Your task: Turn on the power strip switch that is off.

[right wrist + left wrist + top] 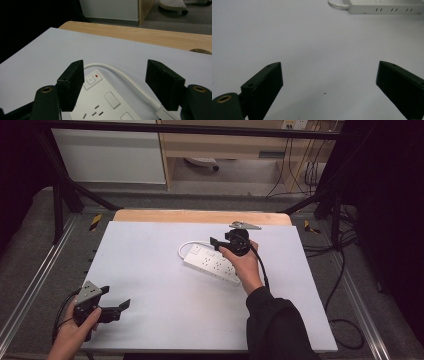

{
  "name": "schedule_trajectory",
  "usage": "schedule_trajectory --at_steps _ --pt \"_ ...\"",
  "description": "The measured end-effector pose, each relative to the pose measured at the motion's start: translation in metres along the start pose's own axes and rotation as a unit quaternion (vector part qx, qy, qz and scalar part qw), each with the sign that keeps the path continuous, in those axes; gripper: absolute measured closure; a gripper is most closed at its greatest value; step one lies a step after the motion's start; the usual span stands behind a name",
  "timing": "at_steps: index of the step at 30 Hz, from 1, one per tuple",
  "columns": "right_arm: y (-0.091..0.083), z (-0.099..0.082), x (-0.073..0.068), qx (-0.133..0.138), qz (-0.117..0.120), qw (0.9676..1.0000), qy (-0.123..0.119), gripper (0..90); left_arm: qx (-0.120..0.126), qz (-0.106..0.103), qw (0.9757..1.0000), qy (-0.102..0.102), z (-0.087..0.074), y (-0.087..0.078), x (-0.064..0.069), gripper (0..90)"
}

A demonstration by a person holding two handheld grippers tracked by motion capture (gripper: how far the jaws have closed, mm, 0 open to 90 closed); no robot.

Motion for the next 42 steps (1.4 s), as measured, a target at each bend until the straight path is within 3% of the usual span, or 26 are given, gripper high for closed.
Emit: schedule_trajectory --at_steps 15,24,30,36,42 --pt "-0.018 0.009 0.005 0.012 -0.004 0.9999 -0.005 19.7 -0.001 0.000 1.0000 0.000 0.000 0.000 0.000 7.2" --pt "-0.033 0.011 0.012 0.019 -0.015 0.9997 -0.009 6.9 -0.001 -0.001 1.0000 -0.001 -0.001 0.000 0.000 7.1" --pt "-0.047 0.014 0.019 0.034 -0.023 0.9991 -0.013 6.4 -0.001 -0.001 1.0000 -0.001 -0.001 0.000 0.000 7.1" --pt "-0.066 0.003 0.032 0.042 -0.037 0.9982 -0.023 6.6 -0.001 -0.002 1.0000 -0.003 -0.001 0.000 0.001 7.1" --pt "-0.093 -0.013 0.041 0.057 -0.034 0.9972 -0.035 6.9 -0.003 -0.002 1.0000 -0.002 -0.001 0.001 0.001 7.1"
Point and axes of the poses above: each handheld gripper's, and its own axes: y roughly forward along the jaws, z roughly out of its top, x roughly to its right, the point moved 10 cm from there along y, roughly forward along the jaws, and after that the axes turned 5 degrees about y, right-handed, at the moved point
